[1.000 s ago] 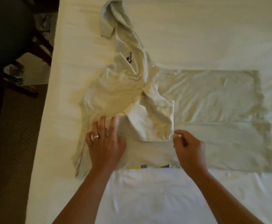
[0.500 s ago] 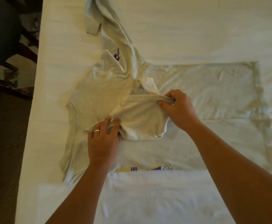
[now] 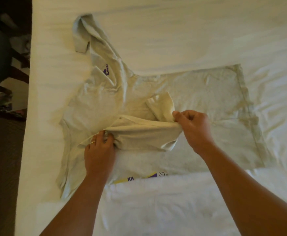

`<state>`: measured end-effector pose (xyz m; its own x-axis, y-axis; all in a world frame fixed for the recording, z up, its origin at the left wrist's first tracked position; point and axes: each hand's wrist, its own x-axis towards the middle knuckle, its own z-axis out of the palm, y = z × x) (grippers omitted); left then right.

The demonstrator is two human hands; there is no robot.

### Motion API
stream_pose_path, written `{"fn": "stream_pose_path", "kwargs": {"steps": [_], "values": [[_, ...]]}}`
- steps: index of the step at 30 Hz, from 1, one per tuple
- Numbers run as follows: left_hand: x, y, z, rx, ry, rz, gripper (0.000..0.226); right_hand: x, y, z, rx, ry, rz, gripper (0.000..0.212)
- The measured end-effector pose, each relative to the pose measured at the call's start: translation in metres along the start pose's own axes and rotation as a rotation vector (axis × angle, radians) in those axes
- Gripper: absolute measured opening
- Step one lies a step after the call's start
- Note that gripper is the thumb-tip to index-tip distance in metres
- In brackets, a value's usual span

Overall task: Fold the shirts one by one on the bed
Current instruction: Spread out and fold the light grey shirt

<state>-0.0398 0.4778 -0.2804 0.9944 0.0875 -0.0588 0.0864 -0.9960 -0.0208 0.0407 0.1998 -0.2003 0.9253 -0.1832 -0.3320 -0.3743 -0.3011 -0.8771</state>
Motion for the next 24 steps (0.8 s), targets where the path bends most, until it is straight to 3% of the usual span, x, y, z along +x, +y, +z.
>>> {"fn": "stream_pose_path", "kwargs": {"steps": [4, 6, 8, 11, 14, 19, 24], "values": [[-0.003, 0.003, 0.003, -0.052, -0.047, -0.051, 0.038, 0.012, -0.028, 0.008, -0.083, -0.09, -0.107, 0.046], [-0.003, 0.006, 0.005, -0.061, -0.077, -0.073, 0.034, 0.027, -0.023, 0.011, -0.123, -0.04, -0.055, 0.034], [-0.001, 0.007, 0.006, -0.055, -0.099, -0.085, 0.034, 0.043, -0.004, 0.007, -0.196, 0.041, -0.015, 0.008], [0.001, 0.009, 0.007, -0.058, -0.138, -0.092, 0.037, 0.055, 0.029, -0.009, -0.487, -0.137, -0.084, 0.061], [0.0, 0.012, 0.009, -0.1, -0.147, -0.136, 0.036, 0.06, 0.042, -0.01, -0.811, -0.327, -0.24, 0.078], [-0.002, 0.013, 0.013, -0.13, -0.14, -0.154, 0.037, 0.061, 0.038, 0.001, -0.888, -0.295, -0.435, 0.024], [-0.002, 0.007, 0.004, -0.111, -0.194, -0.144, 0.041, 0.051, 0.017, -0.039, -0.555, -0.057, -0.26, 0.013]]}}
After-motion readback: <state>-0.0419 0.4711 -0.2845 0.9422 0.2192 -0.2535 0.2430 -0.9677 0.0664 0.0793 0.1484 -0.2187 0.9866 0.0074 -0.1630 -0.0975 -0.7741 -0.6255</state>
